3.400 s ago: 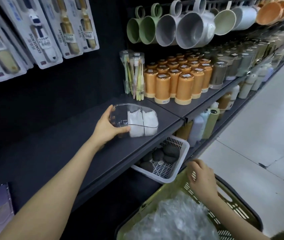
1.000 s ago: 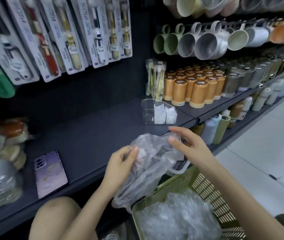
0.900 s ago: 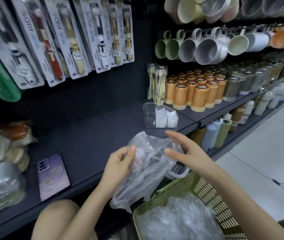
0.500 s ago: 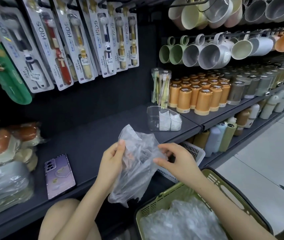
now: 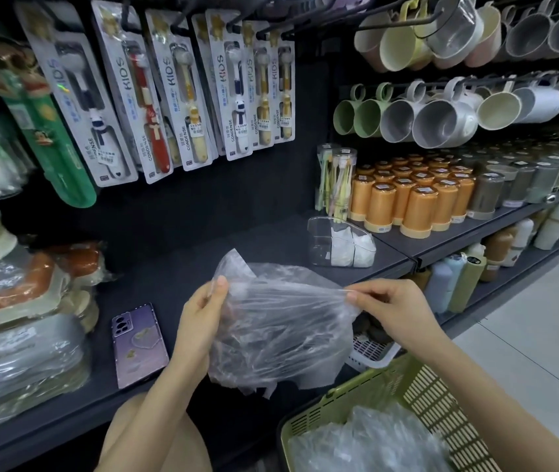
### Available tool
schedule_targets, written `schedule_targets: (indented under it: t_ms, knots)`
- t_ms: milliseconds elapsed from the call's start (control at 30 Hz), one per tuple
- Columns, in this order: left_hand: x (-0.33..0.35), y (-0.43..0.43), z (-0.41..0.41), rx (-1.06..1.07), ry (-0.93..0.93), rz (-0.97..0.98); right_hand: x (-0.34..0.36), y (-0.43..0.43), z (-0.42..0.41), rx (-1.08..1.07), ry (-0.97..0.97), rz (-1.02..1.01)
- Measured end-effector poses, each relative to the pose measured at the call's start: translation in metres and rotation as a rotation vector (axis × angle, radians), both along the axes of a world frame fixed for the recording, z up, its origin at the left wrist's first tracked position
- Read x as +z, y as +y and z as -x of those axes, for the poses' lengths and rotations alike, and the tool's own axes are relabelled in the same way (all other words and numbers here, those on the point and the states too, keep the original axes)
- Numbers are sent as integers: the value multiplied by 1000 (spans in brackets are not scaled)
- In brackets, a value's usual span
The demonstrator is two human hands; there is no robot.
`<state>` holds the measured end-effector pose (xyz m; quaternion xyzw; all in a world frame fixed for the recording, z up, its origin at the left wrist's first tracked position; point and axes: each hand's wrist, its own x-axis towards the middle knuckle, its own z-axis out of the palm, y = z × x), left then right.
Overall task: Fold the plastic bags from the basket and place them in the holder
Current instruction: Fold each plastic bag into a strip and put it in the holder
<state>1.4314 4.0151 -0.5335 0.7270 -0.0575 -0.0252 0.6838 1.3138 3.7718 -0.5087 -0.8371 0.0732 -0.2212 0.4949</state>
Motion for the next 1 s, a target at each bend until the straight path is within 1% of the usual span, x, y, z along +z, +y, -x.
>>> schedule_targets:
  t_ms: [33, 67, 100, 133, 167, 200, 233, 267, 300, 333, 400, 433, 500, 567, 633, 700, 767, 867, 1000]
  knots:
    - [2, 4, -2, 42, -4, -34, 5, -2, 0, 1, 4, 39]
    - [6, 10, -2, 116, -82, -138, 11, -4, -1, 12, 12, 78]
    - [12, 14, -3, 188, -230, -288, 18, -5, -1, 34, 23, 112]
    - [20, 15, 0, 232, -425, -432, 24, -6, -2, 67, 33, 136]
    - [27, 13, 4, 204, -628, -526, 31, -6, -3, 105, 41, 151]
    - [33, 6, 8, 128, -791, -590, 38, -4, -4, 144, 48, 160]
    - [38, -4, 13, 28, -910, -622, 45, -1, -6, 174, 56, 172]
    - [42, -16, 20, -75, -982, -634, 51, 2, -8, 198, 62, 191]
    - [43, -28, 26, -177, -999, -632, 56, 6, -11, 222, 66, 219]
    - [44, -39, 32, -264, -952, -598, 60, 11, -13, 247, 66, 249]
    - [47, -55, 36, -368, -770, -457, 66, 18, -15, 273, 44, 265]
    - [46, -60, 35, -371, -693, -375, 66, 20, -16, 258, 16, 250]
    - [44, -64, 29, -316, -581, -249, 62, 17, -15, 158, -62, 192]
    - [43, -62, 25, -264, -488, -150, 50, 10, -9, 50, -141, 143]
    - [39, -57, 19, -236, -391, -60, 34, 3, -1, 16, -163, 58]
    - [37, -50, 11, -232, -288, 47, 16, -2, 9, 85, -149, -16]
    - [37, -42, 5, -243, -197, 168, 1, -4, 15, 186, -141, -18]
    - [39, -33, -1, -261, -136, 310, -11, -3, 11, 268, -100, 27]
    - [43, -22, -5, -263, -128, 377, -10, 8, -10, 207, -84, 92]
